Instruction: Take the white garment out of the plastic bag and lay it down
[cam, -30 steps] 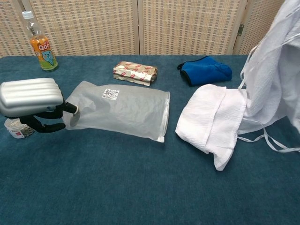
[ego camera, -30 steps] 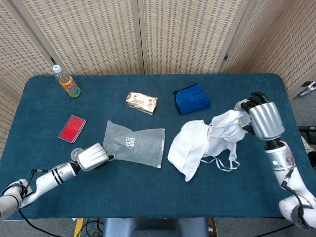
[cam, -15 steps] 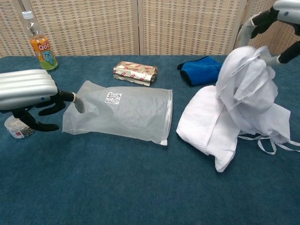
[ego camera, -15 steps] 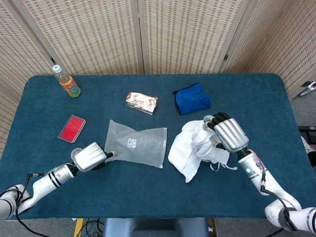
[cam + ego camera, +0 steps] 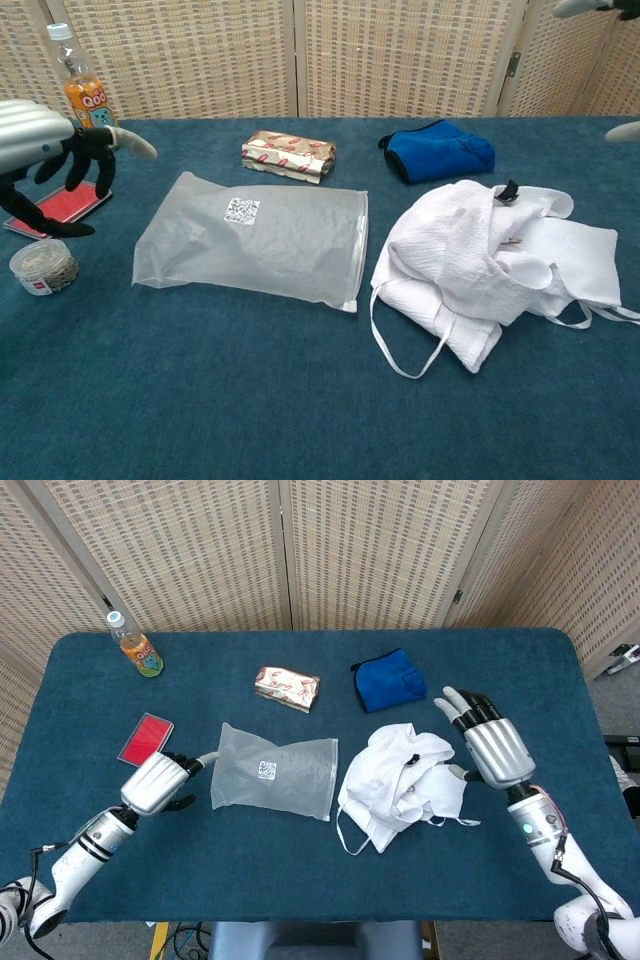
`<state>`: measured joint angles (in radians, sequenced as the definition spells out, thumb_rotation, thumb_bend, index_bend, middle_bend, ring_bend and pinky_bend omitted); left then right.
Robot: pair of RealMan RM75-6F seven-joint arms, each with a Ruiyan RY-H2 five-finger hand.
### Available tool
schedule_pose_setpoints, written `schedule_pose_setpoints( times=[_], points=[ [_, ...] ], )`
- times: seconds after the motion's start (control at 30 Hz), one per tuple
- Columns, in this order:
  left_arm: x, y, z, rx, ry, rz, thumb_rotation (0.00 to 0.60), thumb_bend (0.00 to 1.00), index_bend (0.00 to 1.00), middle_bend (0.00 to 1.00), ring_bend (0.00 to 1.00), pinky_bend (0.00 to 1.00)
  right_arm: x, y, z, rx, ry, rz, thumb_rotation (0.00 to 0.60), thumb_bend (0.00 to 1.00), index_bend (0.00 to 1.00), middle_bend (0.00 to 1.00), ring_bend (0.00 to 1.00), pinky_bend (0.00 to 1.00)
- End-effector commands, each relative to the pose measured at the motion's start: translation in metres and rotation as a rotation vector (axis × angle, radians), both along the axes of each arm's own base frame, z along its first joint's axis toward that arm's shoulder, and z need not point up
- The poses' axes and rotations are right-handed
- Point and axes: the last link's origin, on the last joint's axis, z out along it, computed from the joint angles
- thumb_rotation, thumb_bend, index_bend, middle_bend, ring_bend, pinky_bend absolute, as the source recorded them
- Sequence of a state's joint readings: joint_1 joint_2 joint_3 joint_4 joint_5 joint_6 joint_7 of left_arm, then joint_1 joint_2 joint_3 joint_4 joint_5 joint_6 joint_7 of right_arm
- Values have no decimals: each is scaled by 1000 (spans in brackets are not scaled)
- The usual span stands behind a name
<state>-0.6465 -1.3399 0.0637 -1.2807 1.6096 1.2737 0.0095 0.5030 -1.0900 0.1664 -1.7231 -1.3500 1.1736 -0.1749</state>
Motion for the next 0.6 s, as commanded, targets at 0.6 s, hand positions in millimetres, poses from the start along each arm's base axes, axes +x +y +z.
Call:
schedule_pose_setpoints(
  times=[0.6],
  points=[
    [-40, -57, 65, 274, -209, 451, 600, 234, 183, 384, 402, 491, -79, 82, 30, -169, 19, -202, 600, 233, 14, 154, 86, 103]
  ],
)
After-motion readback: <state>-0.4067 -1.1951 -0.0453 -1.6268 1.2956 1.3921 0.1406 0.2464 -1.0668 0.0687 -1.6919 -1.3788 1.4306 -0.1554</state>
